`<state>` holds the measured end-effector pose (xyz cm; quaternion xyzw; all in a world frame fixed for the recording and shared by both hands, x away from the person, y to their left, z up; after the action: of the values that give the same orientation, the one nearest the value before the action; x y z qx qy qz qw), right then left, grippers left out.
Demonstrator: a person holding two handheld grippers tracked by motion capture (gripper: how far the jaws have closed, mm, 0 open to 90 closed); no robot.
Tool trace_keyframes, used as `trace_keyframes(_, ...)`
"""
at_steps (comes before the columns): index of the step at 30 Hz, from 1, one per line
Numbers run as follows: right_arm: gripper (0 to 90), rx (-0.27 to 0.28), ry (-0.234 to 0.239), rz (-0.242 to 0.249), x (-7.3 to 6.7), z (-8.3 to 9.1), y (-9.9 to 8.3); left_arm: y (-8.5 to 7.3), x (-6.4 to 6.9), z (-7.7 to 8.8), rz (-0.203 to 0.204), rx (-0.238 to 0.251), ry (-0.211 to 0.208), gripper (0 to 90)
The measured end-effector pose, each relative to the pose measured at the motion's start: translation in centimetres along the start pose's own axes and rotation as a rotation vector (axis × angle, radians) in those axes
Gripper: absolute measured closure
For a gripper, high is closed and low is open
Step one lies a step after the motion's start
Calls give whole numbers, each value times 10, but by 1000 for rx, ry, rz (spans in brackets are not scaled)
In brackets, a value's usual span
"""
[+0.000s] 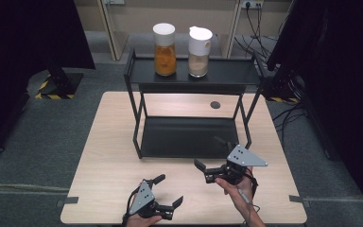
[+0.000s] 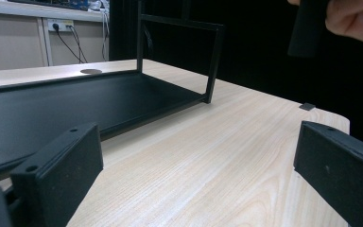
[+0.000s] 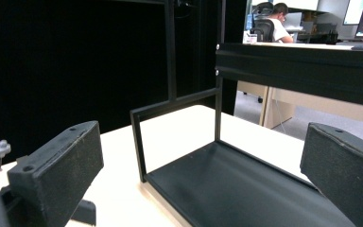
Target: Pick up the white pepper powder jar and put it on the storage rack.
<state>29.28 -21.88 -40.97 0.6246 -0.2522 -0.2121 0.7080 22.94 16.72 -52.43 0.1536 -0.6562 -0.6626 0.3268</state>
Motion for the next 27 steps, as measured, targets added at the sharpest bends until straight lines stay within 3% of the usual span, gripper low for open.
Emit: trace_keyframes(27,5,-47,15,-55,-14,15,-47,1,-3,1,0,9,17,16)
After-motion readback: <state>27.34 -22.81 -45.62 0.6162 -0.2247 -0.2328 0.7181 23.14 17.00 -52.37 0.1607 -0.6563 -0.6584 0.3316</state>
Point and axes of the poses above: each handheld gripper's, and its own axes: z roughly backward along the jaws, y roughly out of its top, x roughly to its right, the point moved 7 cm from there along -z, roughly forward along the jaws, and after that the axes turned 6 degrees about z, right-handed, at the moved point
